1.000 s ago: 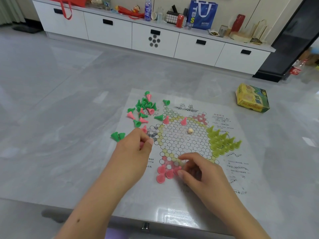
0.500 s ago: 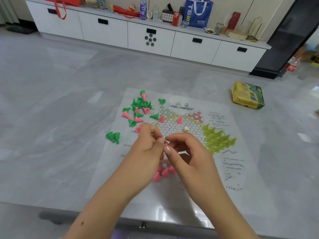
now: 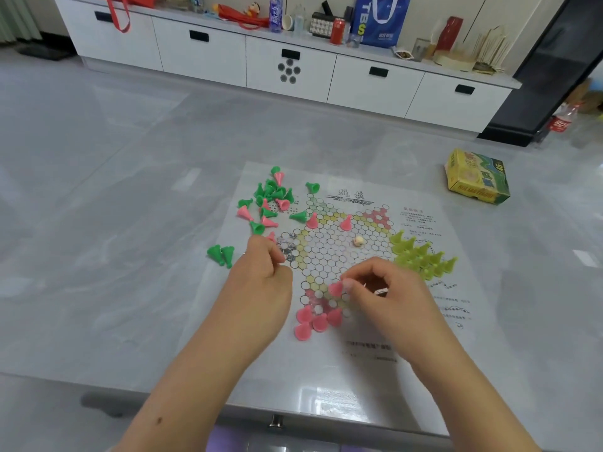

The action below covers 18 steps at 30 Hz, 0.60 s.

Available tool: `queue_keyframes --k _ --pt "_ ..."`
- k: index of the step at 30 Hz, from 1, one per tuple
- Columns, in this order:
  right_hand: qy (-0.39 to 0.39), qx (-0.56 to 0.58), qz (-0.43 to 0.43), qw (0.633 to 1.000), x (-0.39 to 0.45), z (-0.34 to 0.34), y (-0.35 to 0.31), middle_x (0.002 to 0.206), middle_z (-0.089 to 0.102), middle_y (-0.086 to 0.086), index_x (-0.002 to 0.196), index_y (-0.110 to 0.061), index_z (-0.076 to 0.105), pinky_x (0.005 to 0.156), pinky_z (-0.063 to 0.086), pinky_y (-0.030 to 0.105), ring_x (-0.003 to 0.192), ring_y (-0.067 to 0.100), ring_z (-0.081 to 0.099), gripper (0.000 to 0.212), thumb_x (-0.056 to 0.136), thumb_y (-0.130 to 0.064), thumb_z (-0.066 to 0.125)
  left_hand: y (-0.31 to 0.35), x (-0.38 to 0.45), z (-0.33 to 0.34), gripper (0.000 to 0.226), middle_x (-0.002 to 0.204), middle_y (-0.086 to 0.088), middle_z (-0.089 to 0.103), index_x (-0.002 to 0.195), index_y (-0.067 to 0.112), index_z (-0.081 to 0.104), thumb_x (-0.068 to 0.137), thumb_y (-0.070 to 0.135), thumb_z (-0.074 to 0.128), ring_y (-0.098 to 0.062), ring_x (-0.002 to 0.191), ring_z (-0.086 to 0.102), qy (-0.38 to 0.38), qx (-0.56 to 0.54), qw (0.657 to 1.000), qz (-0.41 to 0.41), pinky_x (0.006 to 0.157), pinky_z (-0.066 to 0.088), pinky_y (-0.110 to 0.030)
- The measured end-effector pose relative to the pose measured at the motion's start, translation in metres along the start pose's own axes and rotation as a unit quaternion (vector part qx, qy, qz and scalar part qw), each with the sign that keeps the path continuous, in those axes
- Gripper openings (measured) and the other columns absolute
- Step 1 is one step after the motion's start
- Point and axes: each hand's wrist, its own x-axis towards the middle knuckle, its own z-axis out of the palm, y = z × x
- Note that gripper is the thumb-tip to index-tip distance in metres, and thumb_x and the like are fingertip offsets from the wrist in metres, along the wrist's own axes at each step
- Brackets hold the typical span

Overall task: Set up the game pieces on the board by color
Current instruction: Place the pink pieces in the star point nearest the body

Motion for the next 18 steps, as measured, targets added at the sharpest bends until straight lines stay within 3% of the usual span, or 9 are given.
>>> queue_keyframes --k 5,9,18 --pt "-0.034 -0.081 -0.001 0.996 0.0 0.011 0.001 0.071 0.057 -0.011 0.071 -0.024 0.066 0.054 0.035 0.008 0.057 -0.005 0.047 0.011 0.079 -0.016 0.065 -0.005 0.002 0.0 0.015 0.079 0.002 0.047 0.091 0.017 0.04 0.09 0.004 0.034 -0.01 0.06 0.038 0.008 0.039 0.999 0.014 0.05 0.025 -0.026" --pt "-0.034 -0.149 -0.018 0.988 0.0 0.014 0.0 0.077 0.053 -0.012 0.076 -0.025 0.066 0.058 0.033 0.008 0.062 -0.002 0.043 0.006 0.08 -0.021 0.064 -0.006 0.001 0.0 0.012 0.074 0.004 0.044 0.091 0.017 0.04 0.091 0.005 0.036 -0.009 0.058 0.037 0.006 0.048 0.999 0.022 0.048 0.024 -0.023" --pt "-0.052 -0.164 -0.022 0.985 0.0 0.016 0.0 0.08 0.055 -0.012 0.076 -0.027 0.067 0.056 0.03 0.012 0.065 -0.001 0.045 0.006 0.081 -0.026 0.064 -0.002 -0.001 -0.006 0.007 0.07 0.002 0.042 0.094 0.016 0.04 0.09 0.01 0.037 -0.012 0.056 0.036 -0.001 0.052 0.998 0.017 0.048 0.023 -0.027"
